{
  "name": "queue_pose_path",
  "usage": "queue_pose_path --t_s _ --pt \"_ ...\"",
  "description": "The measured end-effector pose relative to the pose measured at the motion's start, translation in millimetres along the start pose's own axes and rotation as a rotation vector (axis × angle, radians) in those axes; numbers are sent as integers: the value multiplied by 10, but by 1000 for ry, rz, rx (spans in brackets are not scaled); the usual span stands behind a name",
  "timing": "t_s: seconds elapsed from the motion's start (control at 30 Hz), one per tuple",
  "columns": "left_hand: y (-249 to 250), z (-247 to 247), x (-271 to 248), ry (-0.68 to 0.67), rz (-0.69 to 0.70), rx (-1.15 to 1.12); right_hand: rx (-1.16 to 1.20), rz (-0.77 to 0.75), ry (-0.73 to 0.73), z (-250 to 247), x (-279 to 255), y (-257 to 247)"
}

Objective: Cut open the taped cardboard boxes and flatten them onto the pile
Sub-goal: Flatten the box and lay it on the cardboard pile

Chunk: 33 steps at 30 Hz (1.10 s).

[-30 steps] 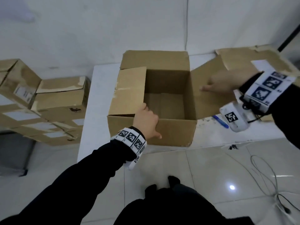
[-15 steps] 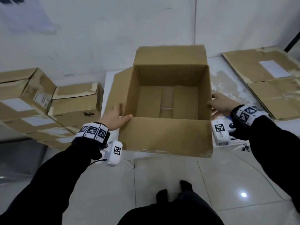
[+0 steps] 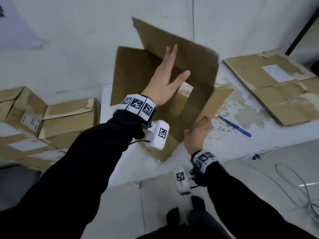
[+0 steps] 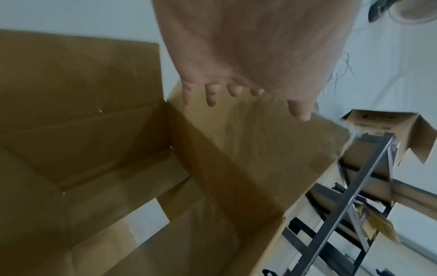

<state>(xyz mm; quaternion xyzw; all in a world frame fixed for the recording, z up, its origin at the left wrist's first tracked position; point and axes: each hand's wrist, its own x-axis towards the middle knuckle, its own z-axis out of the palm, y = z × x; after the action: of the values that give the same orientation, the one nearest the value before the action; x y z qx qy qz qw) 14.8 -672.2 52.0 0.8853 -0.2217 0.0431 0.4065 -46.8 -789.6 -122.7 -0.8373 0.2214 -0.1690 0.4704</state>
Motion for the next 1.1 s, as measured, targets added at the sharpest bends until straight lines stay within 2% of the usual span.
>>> queue_pose_path --t_s 0.07,0.17,0.3,0.4,0.5,0.57,0.63,0.7,0.73,0.83,0.9,0.97,1.03,1.1 --pt "-15 71 139 -36 -23 84 -34 -17 -19 138 -154 37" --pt "-39 130 295 -188 -180 369 10 18 -175 194 -371 117" --pt "-112 113 405 -366 -233 476 248 -64 -254 -96 -335 349" --pt "-201 42 370 -475 -251 560 371 93 -243 -473 -72 449" --pt "-356 -108 245 -523 -280 515 377 229 -279 -806 308 441" --pt "-482 -223 161 -522 -302 458 321 235 -402 -873 563 410" --pt "-550 -310 112 -523 -311 447 250 220 -599 -807 750 320" --pt "-556 -334 112 -544 -306 469 288 191 -714 -715 862 151" --pt "-541 -328 123 -555 -307 481 370 171 -717 -686 919 41" --pt "-461 -263 143 -559 -328 490 633 87 -607 -680 1156 -331" --pt "-407 -216 127 -547 -342 473 723 -18 -566 -706 1325 -528" --pt "-322 -205 82 -514 -353 456 677 -173 -617 -703 1471 -667" --pt "-187 -254 37 -450 -354 503 535 -326 -766 -690 1590 -753" --pt "-4 -355 -1 -361 -347 660 300 -386 -952 -696 1665 -833"
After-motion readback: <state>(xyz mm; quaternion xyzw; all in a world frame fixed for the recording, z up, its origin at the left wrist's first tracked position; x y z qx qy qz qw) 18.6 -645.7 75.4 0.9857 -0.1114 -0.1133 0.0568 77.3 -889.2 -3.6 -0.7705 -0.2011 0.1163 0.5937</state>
